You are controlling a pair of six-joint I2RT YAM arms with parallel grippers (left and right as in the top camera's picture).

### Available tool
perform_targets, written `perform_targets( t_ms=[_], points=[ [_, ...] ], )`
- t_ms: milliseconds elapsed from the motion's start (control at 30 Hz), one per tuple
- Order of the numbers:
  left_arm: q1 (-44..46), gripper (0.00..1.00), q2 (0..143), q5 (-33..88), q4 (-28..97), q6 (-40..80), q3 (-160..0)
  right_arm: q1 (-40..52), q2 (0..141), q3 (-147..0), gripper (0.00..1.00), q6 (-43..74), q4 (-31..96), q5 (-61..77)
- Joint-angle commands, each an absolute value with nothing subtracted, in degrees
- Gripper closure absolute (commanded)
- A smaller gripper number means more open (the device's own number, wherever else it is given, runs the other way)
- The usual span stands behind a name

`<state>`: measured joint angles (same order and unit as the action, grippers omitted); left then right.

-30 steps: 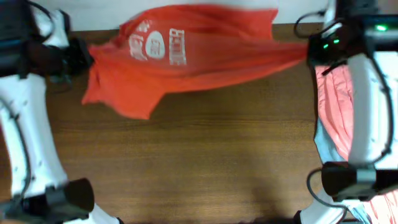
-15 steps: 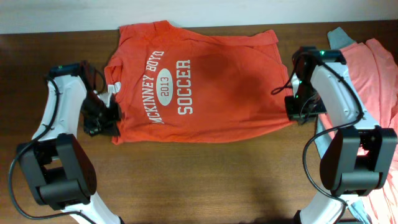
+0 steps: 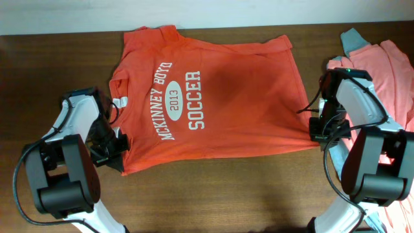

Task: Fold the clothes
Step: 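Grasp the shirt's bottom hem corners with both grippers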

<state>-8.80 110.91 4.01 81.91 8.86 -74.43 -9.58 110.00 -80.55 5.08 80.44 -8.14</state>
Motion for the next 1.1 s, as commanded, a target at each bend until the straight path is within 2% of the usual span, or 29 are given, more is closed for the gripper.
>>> perform_targets(
  t_ms=[0,267,300,400,600,667,700,867,933,1067],
  points=[
    [-9.39,1.00,110.24,2.52,80.55,9.82,-74.19,-9.67,109.01,-80.31,0.96,6.52,80.34,-9.45],
    [-9.58,0.99,110.17,2.52,78.78,9.80,-74.19,-9.67,109.01,-80.29,0.96,6.50,80.38,-8.56],
    [-9.61,0.94,110.17,2.52,79.64,9.80,-74.19,-9.67,109.01,-80.29,0.96,6.50,80.36,-8.36],
    [-9.61,0.91,110.08,2.24,82.06,10.07,-74.24,-9.67,109.01,-80.29,0.96,6.50,80.14,-8.36],
    [-9.61,0.84,105.01,-5.96,81.91,20.05,-76.97,-9.67,109.01,-80.31,0.96,6.50,80.03,-7.86],
    [-9.58,0.65,102.76,-6.42,81.41,22.35,-78.50,-9.67,109.01,-80.29,0.96,6.50,80.03,-7.51],
    [-9.58,0.60,102.04,-6.13,81.06,22.76,-79.00,-9.67,109.01,-80.31,0.96,6.50,80.03,-7.49],
    [-6.61,0.60,100.82,-0.40,76.40,18.57,-79.29,-9.67,109.01,-80.31,0.96,6.50,80.03,-7.07],
    [-4.97,0.53,100.92,-0.19,75.31,18.31,-79.26,-9.67,109.01,-80.29,0.96,6.48,80.03,-7.07],
    [-2.79,0.53,101.27,-0.19,73.73,18.41,-79.22,-9.67,109.01,-80.31,0.96,6.48,80.07,-7.09]
  ],
)
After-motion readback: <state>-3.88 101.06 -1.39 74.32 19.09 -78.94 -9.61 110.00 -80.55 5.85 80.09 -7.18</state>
